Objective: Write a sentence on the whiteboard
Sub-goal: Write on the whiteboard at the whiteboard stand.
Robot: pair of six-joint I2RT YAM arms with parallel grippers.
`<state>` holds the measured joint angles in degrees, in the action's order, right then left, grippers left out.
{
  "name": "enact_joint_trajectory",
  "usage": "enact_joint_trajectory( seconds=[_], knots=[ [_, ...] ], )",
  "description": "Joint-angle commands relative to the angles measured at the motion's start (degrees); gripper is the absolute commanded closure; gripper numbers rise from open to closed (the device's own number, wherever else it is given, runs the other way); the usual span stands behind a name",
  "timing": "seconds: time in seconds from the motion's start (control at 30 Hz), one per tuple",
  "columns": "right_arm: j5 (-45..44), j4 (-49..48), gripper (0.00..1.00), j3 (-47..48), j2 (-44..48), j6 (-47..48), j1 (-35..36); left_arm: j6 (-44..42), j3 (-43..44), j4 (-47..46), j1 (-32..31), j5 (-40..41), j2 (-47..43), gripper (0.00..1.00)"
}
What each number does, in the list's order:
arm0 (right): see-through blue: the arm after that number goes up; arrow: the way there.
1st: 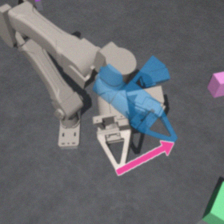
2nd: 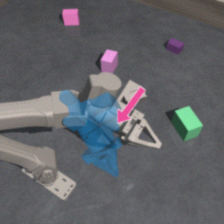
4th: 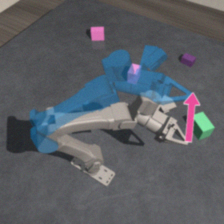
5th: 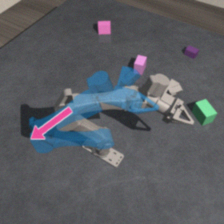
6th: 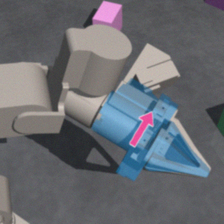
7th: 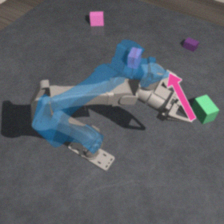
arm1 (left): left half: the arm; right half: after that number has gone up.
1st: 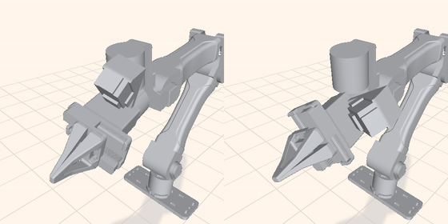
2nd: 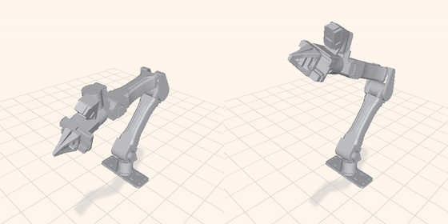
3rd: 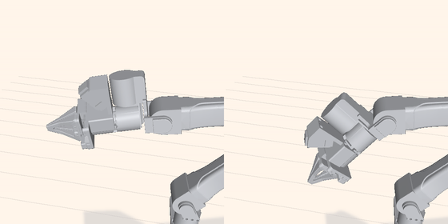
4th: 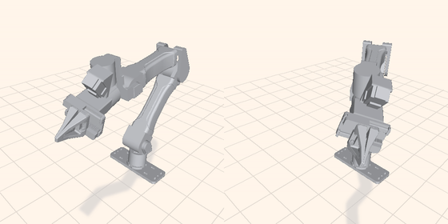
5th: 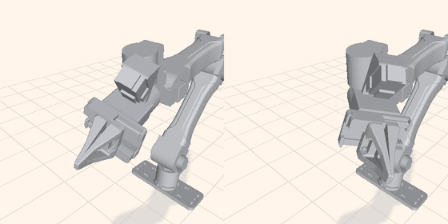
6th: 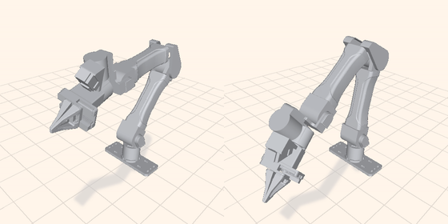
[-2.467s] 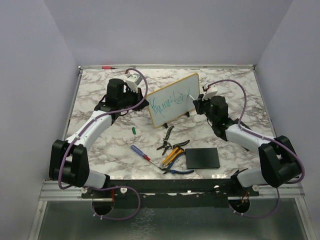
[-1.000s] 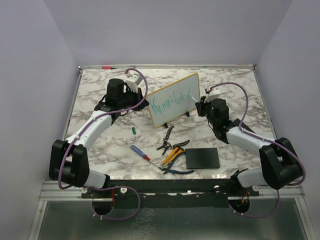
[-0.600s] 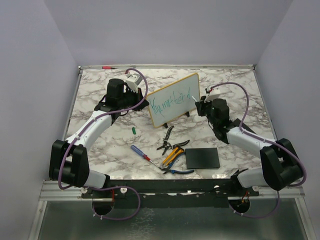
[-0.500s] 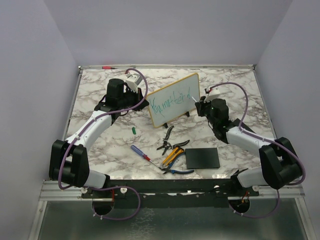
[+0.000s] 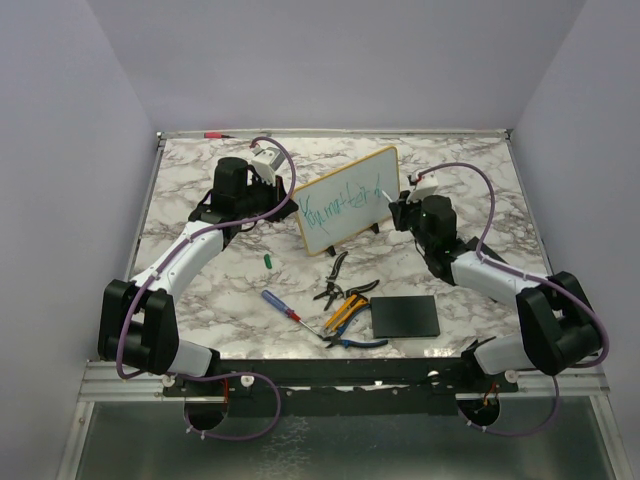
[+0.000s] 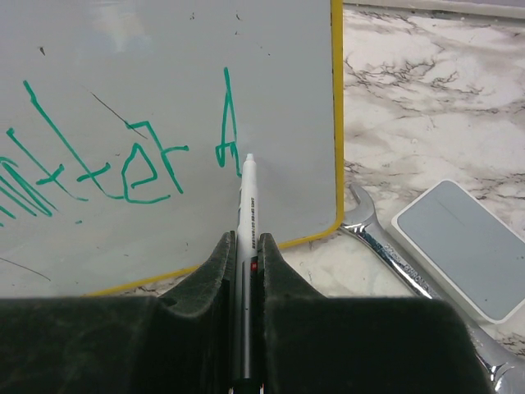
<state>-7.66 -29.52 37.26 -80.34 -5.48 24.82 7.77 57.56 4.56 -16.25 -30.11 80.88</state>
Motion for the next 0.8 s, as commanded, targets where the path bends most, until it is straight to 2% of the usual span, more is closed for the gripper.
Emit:
enact_joint_trajectory(
  seconds=[0.0, 0.5, 0.77],
  knots=[
    [1.5, -1.8, 0.99, 1.9, -1.3, 1.1, 0.3, -1.3, 0.6, 0.3, -0.2, 1.5, -1.3, 0.97],
    [-2.9, -2.2, 0.99, 2.6, -1.9, 0.4, 0.4, -1.4, 0.5, 0.3, -0.1, 1.6, -1.3, 0.97],
    [1.3, -3.1, 0.99, 2.5, -1.7, 2.0, 0.4, -1.3, 0.6, 0.3, -0.2, 1.6, -1.3, 0.97]
  ],
)
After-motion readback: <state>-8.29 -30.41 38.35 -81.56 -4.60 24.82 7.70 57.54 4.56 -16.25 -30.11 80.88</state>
